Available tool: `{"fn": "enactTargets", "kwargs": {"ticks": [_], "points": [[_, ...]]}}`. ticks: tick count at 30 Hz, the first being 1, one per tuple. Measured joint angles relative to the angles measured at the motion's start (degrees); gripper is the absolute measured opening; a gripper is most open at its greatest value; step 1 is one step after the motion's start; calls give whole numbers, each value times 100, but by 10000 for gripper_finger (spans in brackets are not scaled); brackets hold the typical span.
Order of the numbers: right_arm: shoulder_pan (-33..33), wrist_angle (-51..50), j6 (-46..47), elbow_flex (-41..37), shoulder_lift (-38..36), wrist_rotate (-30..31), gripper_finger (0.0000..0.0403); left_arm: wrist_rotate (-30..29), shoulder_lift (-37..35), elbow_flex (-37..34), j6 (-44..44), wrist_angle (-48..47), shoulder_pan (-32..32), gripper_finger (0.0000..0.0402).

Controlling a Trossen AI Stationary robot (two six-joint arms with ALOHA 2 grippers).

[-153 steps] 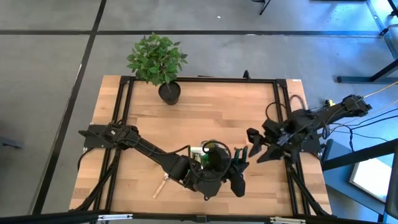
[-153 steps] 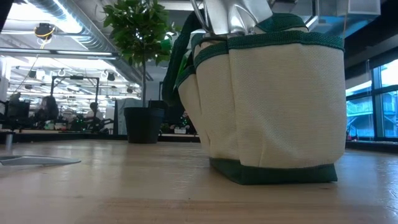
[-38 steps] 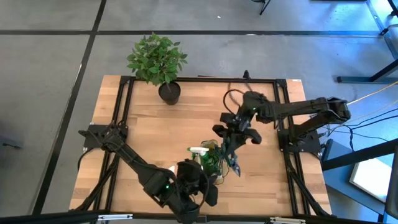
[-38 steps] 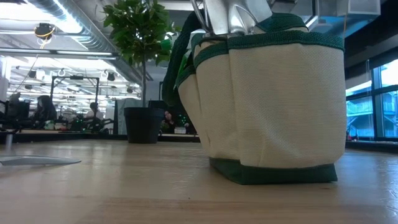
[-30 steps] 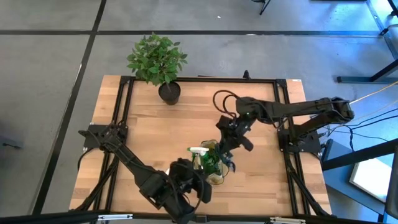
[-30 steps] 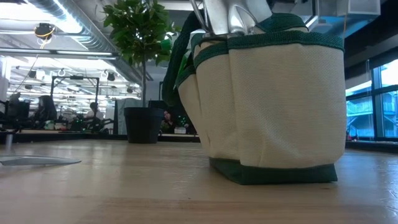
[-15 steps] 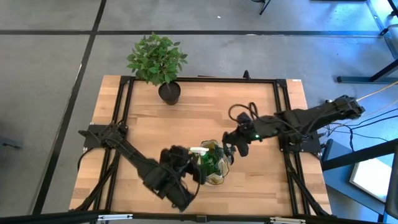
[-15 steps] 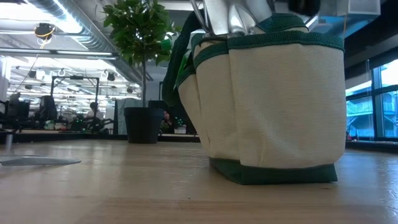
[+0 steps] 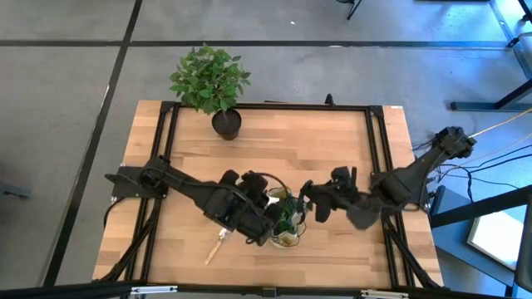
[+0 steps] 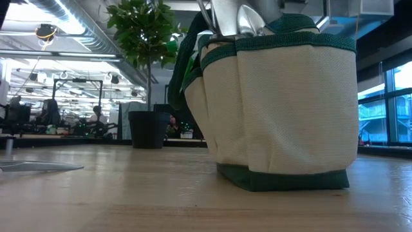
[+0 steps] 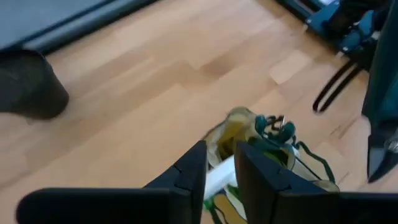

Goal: Pick & Place Garden tools in Gardening bag
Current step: Put the green shear scissors into the brown gardening bag

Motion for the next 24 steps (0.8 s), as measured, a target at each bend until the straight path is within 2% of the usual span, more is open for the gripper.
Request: {"fn": "enactTargets", "kwargs": {"ticks": [7, 14, 18, 24], "points": [[210, -1792, 624, 1765, 1296, 218, 62, -222, -410, 0, 367, -1, 84, 33], [345, -4471, 1758, 3768, 2598, -58, 62, -431, -574, 0, 483, -1, 257, 28], [396, -5488, 2486, 4253, 3123, -314, 62, -339, -578, 0, 586, -1, 369, 28], [415, -5934, 3468, 4358, 3520, -284, 62, -373, -630, -4, 1202, -1, 426, 28]]}}
